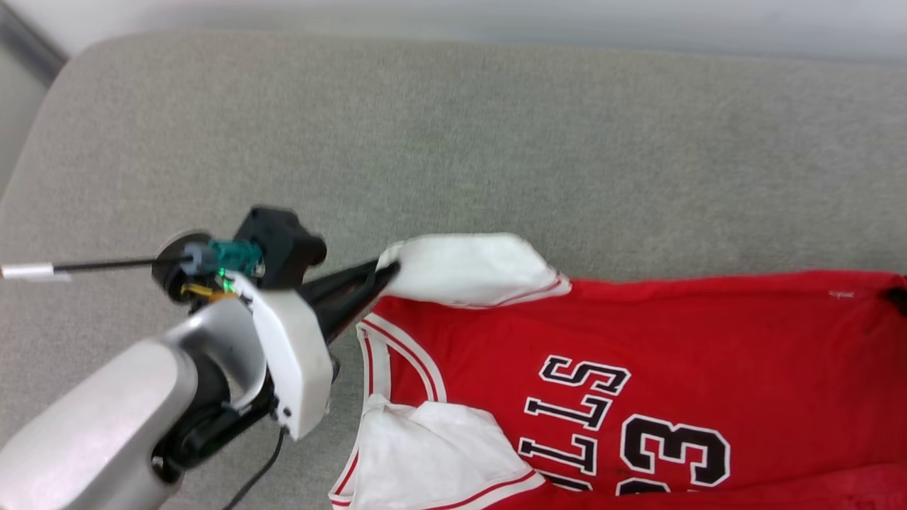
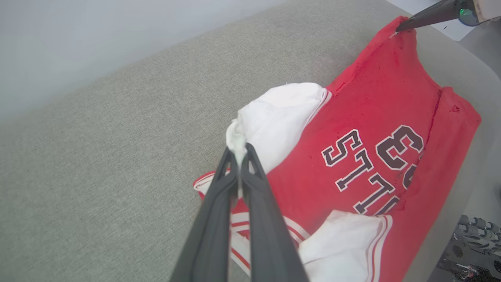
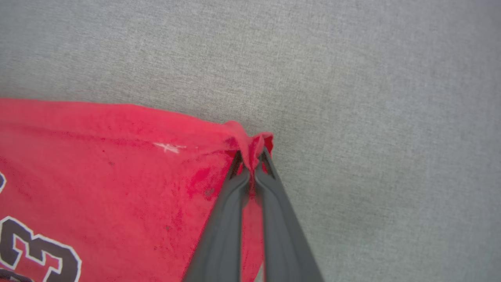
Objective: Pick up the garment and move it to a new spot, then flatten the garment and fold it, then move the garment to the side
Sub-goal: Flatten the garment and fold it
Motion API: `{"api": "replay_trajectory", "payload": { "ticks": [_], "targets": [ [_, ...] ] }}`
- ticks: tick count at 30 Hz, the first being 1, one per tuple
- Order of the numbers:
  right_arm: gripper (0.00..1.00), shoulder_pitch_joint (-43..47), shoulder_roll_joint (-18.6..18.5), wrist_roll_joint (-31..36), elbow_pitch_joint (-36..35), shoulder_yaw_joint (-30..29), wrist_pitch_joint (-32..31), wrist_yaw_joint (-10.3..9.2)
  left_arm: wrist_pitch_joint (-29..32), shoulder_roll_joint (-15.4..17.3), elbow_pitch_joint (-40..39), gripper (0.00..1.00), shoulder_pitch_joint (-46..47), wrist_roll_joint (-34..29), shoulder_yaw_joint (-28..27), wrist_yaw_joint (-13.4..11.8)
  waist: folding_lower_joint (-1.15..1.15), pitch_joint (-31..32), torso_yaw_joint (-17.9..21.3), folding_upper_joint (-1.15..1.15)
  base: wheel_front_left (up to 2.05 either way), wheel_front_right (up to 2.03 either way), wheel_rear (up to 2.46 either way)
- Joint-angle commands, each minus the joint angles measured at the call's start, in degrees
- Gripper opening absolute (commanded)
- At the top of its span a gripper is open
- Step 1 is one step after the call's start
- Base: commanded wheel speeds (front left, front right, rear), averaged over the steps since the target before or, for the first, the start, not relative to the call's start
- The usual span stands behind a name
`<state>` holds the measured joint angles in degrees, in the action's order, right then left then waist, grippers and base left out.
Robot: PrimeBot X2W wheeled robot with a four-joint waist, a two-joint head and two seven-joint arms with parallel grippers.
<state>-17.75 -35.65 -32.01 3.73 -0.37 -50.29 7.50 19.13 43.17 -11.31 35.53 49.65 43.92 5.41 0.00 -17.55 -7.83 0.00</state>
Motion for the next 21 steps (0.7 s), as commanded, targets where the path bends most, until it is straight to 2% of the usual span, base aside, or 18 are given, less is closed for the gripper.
{"api": "replay_trajectory", "payload": {
  "ticks": [1, 5, 13, 17, 21],
  "targets": [
    [0.0, 1.7, 0.8, -0.6, -1.2, -0.4, 0.7, -0.02, -0.4, 0.8, -0.3, 0.0, -1.9, 0.4, 0.2, -0.6, 0.0, 3.8, 1.4, 0.0, 0.0, 0.0, 0.0],
    [0.0, 7.0, 1.4, -1.9, -5.5, -1.8, 1.7, -0.02, -1.4, 2.6, -2.2, 0.0, -7.1, 1.9, 0.1, -3.1, 0.0, 7.0, 2.4, 0.0, 0.0, 0.0, 0.0],
    [0.0, 19.5, 5.4, -3.0, -11.2, -4.7, 0.8, -0.02, -4.4, 7.4, -6.1, 0.0, -18.9, 6.9, -0.8, -7.6, 0.0, 10.1, 3.3, 0.0, 0.0, 0.0, 0.0],
    [0.0, 24.3, 5.4, -2.4, -11.6, -4.1, 0.6, -0.02, -5.1, 8.9, -7.8, 0.0, -23.9, 8.6, 0.0, -8.9, 0.0, 10.4, 3.4, 0.0, 0.0, 0.0, 0.0],
    [0.0, 26.4, 4.7, -2.1, -10.7, -2.8, 1.4, -0.02, -5.0, 9.3, -7.4, 0.0, -26.3, 8.4, 1.6, -9.1, 0.0, 10.2, 3.3, 0.0, 0.0, 0.0, 0.0]
  ]
}}
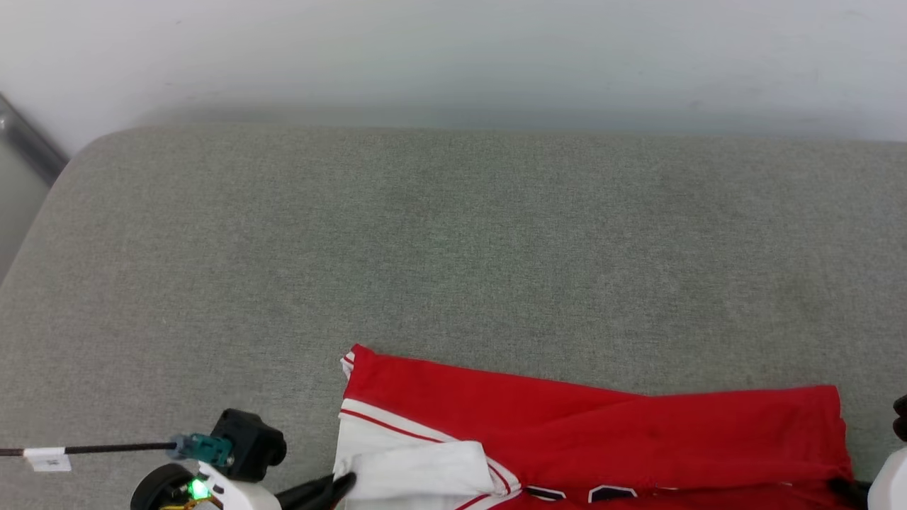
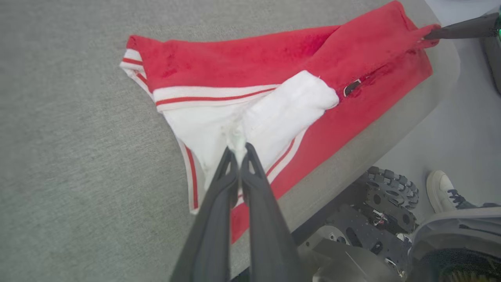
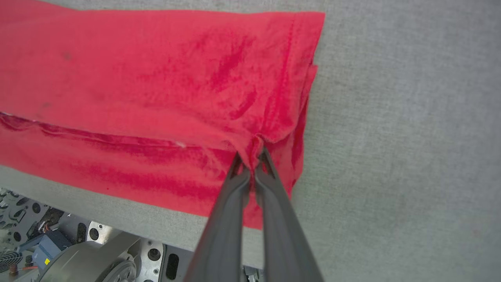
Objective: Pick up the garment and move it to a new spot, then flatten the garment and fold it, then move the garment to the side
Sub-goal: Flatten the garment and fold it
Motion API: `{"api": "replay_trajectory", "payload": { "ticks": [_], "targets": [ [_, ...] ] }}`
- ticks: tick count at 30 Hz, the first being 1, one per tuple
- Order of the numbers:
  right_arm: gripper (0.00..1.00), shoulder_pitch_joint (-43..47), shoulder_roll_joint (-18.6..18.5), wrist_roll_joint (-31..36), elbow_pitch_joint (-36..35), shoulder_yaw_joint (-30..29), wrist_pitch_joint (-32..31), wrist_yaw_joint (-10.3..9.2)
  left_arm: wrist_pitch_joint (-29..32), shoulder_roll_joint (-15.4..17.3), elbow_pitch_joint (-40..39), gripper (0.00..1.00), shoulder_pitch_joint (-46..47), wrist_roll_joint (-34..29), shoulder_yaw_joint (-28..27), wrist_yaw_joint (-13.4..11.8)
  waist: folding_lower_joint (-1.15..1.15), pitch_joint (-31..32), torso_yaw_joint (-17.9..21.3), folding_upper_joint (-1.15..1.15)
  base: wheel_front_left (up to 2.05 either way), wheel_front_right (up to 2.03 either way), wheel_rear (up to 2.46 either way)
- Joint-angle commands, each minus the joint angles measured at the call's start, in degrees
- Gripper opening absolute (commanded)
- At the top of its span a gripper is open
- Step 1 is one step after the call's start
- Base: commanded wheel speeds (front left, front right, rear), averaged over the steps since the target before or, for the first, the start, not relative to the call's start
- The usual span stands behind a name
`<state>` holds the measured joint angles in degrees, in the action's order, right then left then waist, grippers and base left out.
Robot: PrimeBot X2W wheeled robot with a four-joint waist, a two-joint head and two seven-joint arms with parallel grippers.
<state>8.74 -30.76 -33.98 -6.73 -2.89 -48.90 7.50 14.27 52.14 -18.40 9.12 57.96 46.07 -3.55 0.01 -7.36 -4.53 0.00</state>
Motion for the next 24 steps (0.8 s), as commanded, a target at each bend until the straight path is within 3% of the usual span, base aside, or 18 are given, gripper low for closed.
{"api": "replay_trajectory", "payload": {
  "ticks": [1, 15, 16, 17, 18, 19, 20, 24],
  "targets": [
    [0.0, 0.4, -0.2, -0.3, 0.2, 0.1, 0.3, -0.02, 0.1, 0.3, 0.2, 0.0, -0.4, -0.4, 0.1, 0.0, -0.01, -0.1, -0.1, 0.0, 0.0, 0.0, 0.0],
    [0.0, 0.1, -2.4, -2.6, 5.7, 5.0, 2.5, -0.02, -1.0, -6.3, 10.0, 0.0, 1.1, -4.5, 5.0, 3.0, -0.01, -2.2, -0.6, 0.0, 0.0, 0.0, 0.0],
    [0.14, -0.1, -2.5, -2.7, 5.9, 5.3, 2.7, -0.02, -1.0, -6.6, 10.6, 0.0, 1.3, -4.8, 5.3, 3.3, -0.01, -2.1, -0.5, 0.0, 0.0, 0.0, 0.0],
    [0.69, -0.3, -2.7, -2.6, 6.0, 5.5, 3.2, -0.02, -1.1, -6.9, 11.1, 0.0, 1.4, -4.9, 5.5, 3.5, -0.01, -2.0, -0.5, 0.0, 0.0, 0.0, 0.0],
    [1.0, -0.5, -2.9, -2.3, 6.3, 5.6, 3.8, -0.02, -1.3, -7.1, 11.5, 0.29, 1.5, -5.3, 5.7, 3.6, -0.01, -1.7, -0.4, 0.0, 0.0, 0.0, 0.0],
    [1.0, -0.6, -3.1, -2.4, 6.5, 5.9, 4.3, -0.02, -1.7, -7.3, 11.9, 0.75, 1.5, -5.6, 5.7, 3.6, -0.01, -1.4, -0.3, 0.0, 0.0, 0.0, 0.0],
    [1.0, -0.5, -3.2, -2.6, 6.9, 6.2, 4.6, -0.02, -2.1, -7.4, 12.3, 1.0, 1.4, -5.8, 5.8, 3.7, -0.01, -0.9, -0.2, 0.0, 0.0, 0.0, 0.0],
    [1.0, -0.6, -4.0, -3.9, 7.4, 6.2, 5.6, -0.02, -4.7, -7.7, 12.8, 1.0, 0.6, -5.9, 4.8, 3.3, -0.01, 1.3, 0.2, 0.0, 0.0, 0.0, 0.0]
  ]
}}
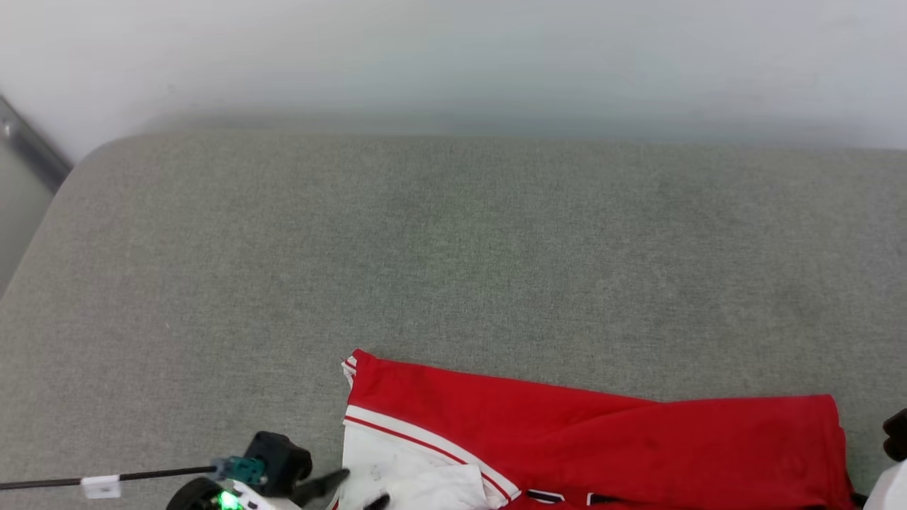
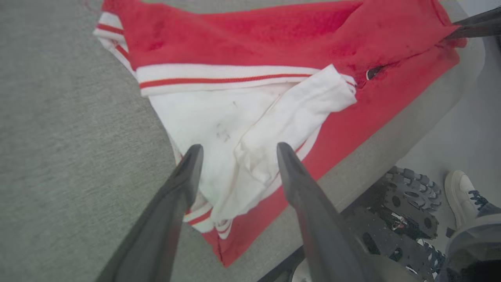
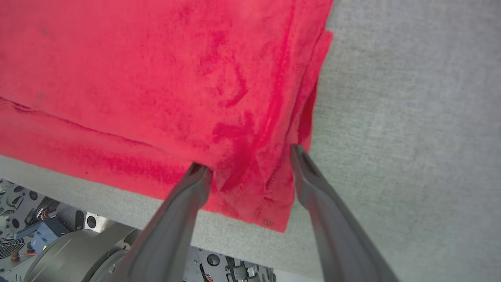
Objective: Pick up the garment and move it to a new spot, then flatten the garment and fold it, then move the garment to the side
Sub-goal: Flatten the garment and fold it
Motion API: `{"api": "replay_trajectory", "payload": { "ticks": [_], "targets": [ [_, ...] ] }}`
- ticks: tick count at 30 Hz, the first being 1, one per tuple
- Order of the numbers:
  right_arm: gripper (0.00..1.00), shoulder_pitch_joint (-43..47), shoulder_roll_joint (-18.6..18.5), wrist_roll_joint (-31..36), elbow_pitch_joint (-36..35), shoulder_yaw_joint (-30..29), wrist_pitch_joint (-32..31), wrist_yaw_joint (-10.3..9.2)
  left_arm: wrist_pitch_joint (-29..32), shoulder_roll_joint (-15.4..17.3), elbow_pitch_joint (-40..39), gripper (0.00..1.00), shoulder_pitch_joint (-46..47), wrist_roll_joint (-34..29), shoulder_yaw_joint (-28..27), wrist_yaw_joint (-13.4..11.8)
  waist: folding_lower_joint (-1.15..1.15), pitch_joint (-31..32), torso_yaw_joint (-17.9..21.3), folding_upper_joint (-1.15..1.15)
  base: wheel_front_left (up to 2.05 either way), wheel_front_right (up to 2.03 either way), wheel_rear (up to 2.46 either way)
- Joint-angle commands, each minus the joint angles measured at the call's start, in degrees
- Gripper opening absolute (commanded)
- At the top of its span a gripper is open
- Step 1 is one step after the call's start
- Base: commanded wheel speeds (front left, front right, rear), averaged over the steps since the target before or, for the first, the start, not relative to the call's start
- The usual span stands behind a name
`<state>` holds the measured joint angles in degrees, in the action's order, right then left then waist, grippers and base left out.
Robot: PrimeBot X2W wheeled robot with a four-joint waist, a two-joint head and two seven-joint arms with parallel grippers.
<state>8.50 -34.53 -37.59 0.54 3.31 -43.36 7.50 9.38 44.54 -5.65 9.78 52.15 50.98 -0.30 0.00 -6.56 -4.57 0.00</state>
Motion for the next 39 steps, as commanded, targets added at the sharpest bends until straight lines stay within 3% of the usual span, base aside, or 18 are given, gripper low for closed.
{"api": "replay_trajectory", "payload": {
  "ticks": [1, 6, 13, 18, 21, 24, 31, 39],
  "targets": [
    [1.0, -0.5, -0.7, -0.4, -0.3, -0.1, 0.3, -0.02, -1.0, 0.1, -0.2, 1.0, 0.0, -0.6, -0.7, -0.4, 0.0, 0.8, 0.4, 0.0, 0.0, 0.0, 0.0],
    [1.0, -1.1, -1.4, -2.4, -3.1, -3.0, -0.4, -0.02, -8.9, 0.3, -2.3, 1.0, 0.1, -2.0, -5.9, -4.9, 0.0, 1.9, 1.1, 0.0, 0.0, 0.0, 0.0],
    [1.0, -0.1, 3.2, -3.0, -8.7, -11.0, -4.7, -0.02, -19.6, -0.6, -2.5, 1.0, -1.9, -4.7, -11.7, -11.9, 0.0, 2.4, 1.2, 0.0, 0.0, 0.0, 0.0],
    [1.0, 0.0, 10.1, 0.1, -10.0, -15.9, -6.7, -0.02, -24.4, -5.5, -2.4, 1.0, -3.9, -6.5, -18.3, -16.0, 0.0, 1.9, 0.6, 0.0, 0.0, 0.0, 0.0],
    [1.0, -0.1, 14.1, 2.9, -8.9, -17.8, -6.9, -0.02, -24.6, -9.1, -4.0, 1.0, -5.2, -11.8, -24.7, -17.1, 0.0, 1.4, 0.3, 0.0, 0.0, 0.0, 0.0],
    [1.0, -1.6, 17.8, 5.0, -6.6, -20.1, -6.1, -0.02, -24.6, -13.3, -6.0, 1.0, -7.8, -18.7, -30.2, -16.0, 0.0, 0.9, -0.3, 0.0, 0.0, 0.0, 0.0],
    [1.0, -2.6, 22.5, 10.7, -0.2, -23.2, -2.4, -0.02, -24.6, -21.2, -6.6, 1.0, -11.9, -32.4, -37.9, -10.1, 0.0, -0.6, -1.3, 0.0, 0.0, 0.0, 0.0],
    [1.0, -3.2, 25.6, 9.9, 6.1, -21.7, -1.6, -0.01, -24.6, -27.3, -4.6, 1.0, -12.7, -39.4, -42.5, -3.2, 0.0, -2.1, -1.9, 0.0, 0.0, 0.0, 0.0]
  ]
}}
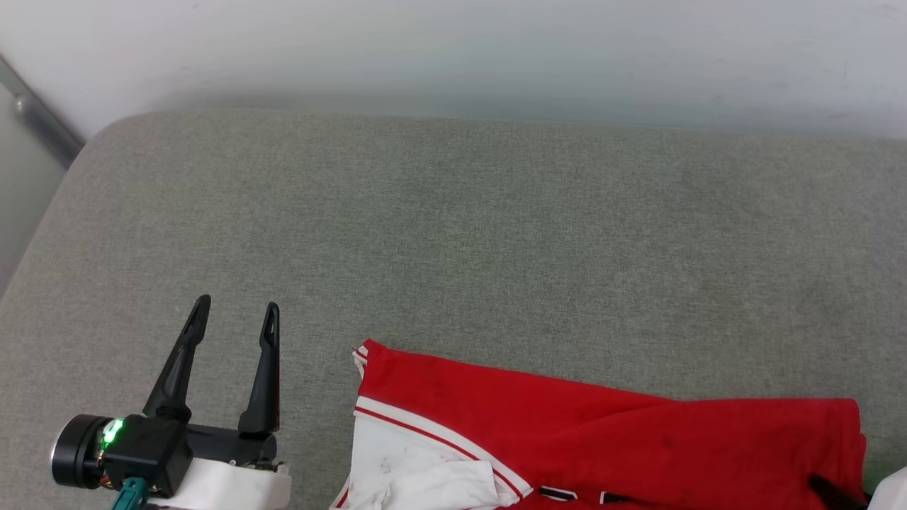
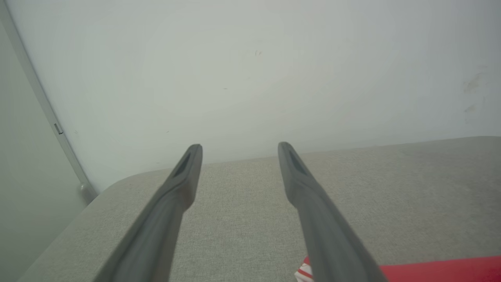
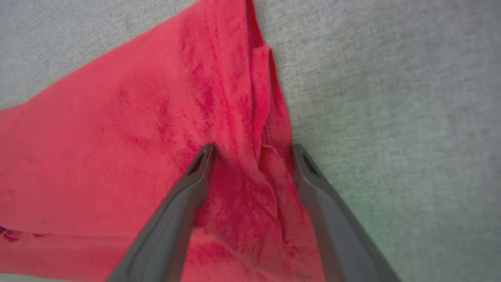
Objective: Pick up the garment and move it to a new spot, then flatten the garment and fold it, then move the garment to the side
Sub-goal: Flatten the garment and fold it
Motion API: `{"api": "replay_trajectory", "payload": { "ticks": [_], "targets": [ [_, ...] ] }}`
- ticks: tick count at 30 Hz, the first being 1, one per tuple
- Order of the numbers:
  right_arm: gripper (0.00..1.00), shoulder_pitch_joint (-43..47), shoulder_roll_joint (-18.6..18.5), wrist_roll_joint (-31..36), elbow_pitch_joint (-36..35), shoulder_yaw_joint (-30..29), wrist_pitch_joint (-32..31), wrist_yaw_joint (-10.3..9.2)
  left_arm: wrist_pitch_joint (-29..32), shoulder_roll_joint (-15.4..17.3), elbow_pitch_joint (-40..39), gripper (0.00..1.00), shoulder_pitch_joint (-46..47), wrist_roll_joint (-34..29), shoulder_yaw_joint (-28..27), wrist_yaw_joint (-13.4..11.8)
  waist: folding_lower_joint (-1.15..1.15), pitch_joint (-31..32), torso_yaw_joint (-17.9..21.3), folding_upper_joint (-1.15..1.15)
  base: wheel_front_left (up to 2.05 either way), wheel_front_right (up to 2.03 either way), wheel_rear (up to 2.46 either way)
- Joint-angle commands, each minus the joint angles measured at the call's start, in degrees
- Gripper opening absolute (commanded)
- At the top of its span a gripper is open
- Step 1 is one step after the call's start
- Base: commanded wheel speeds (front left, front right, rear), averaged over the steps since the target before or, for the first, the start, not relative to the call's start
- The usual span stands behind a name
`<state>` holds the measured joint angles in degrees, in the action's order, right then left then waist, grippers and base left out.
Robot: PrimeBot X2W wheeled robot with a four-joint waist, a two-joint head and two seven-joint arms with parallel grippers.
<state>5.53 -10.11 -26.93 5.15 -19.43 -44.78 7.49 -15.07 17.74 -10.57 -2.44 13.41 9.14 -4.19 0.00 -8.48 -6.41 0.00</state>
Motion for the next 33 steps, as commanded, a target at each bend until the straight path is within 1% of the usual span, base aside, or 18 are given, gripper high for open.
{"api": "replay_trajectory", "payload": {
  "ticks": [1, 6, 9, 10, 11, 12, 13, 15, 19, 23, 28, 31, 33],
  "targets": [
    [1.0, -0.2, 1.6, -0.9, 2.1, 1.4, -0.1, 0.0, -0.1, -1.2, 0.4, 1.0, -0.4, -1.2, -1.2, 1.5, 0.0, -0.3, -0.2, 0.0, 0.0, 0.0, 0.0],
    [1.0, -0.1, 1.8, -1.5, 5.2, 3.2, 0.4, 0.01, -0.1, -3.7, 0.9, 1.0, 0.1, -3.2, -3.6, 4.6, 0.0, -0.5, -0.5, 0.0, 0.0, 0.0, 0.0],
    [1.0, 0.1, 1.8, -2.5, 6.3, 5.2, 0.5, 0.09, -0.1, -5.2, 1.1, 1.0, 0.0, -4.2, -4.8, 6.3, 0.0, -0.4, -0.5, 0.0, 0.0, 0.0, 0.0],
    [0.94, 0.0, 1.7, -2.9, 6.3, 5.8, 1.1, 0.12, -0.1, -5.5, 1.2, 1.0, -0.1, -4.4, -5.2, 6.7, 0.0, -0.3, -0.5, 0.0, 0.0, 0.0, 0.0],
    [0.5, -0.1, 1.6, -3.3, 6.2, 6.2, 1.6, 0.15, -0.1, -5.9, 1.3, 1.0, -0.1, -4.8, -5.5, 7.1, 0.0, -0.2, -0.4, 0.0, 0.0, 0.0, 0.0],
    [0.21, -0.1, 1.4, -3.7, 6.2, 6.6, 2.1, 0.23, -0.1, -6.3, 1.3, 1.0, -0.2, -5.0, -5.8, 7.4, 0.0, -0.1, -0.4, 0.0, 0.0, 0.0, 0.0],
    [0.0, -0.2, 1.0, -4.0, 6.1, 7.1, 2.4, 0.29, -0.1, -6.6, 1.2, 1.0, -0.2, -5.5, -6.0, 7.8, 0.0, 0.0, -0.4, 0.0, 0.0, 0.0, 0.0],
    [0.0, -0.3, 0.7, -4.3, 5.9, 7.6, 2.9, 0.29, -0.1, -6.8, 1.1, 1.0, -0.2, -5.9, -6.2, 8.2, 0.0, 0.1, -0.3, 0.0, 0.0, 0.0, 0.0],
    [0.0, -0.1, -1.8, -4.6, 4.8, 7.3, 4.5, 0.05, -0.1, -7.9, 1.2, 1.0, -0.7, -7.0, -7.0, 9.1, 0.0, 0.6, 0.0, 0.0, 0.0, 0.0, 0.0],
    [0.0, -0.5, -4.1, -3.8, 3.9, 4.3, 6.5, -0.06, -0.1, -8.6, 1.5, 1.0, -0.9, -7.7, -7.8, 9.6, 0.0, 1.1, 0.4, 0.0, 0.0, 0.0, 0.0],
    [0.0, -1.4, -7.1, -1.3, 4.6, -0.1, 7.9, -0.04, -0.1, -9.2, 1.6, 1.0, -1.5, -8.2, -8.6, 10.2, 0.0, 1.5, 1.2, 0.0, 0.0, 0.0, 0.0],
    [0.0, -2.0, -8.3, -1.0, 4.7, -1.5, 8.0, -0.04, -0.1, -9.6, 1.6, 1.0, -1.7, -8.4, -8.9, 10.6, 0.0, 1.9, 1.7, 0.0, 0.0, 0.0, 0.0],
    [0.0, -1.9, -8.3, -1.6, 4.0, -1.6, 7.4, -0.04, -0.1, -9.6, 1.7, 1.0, -1.8, -8.7, -9.0, 10.7, 0.0, 2.3, 2.0, 0.0, 0.0, 0.0, 0.0]
  ]
}}
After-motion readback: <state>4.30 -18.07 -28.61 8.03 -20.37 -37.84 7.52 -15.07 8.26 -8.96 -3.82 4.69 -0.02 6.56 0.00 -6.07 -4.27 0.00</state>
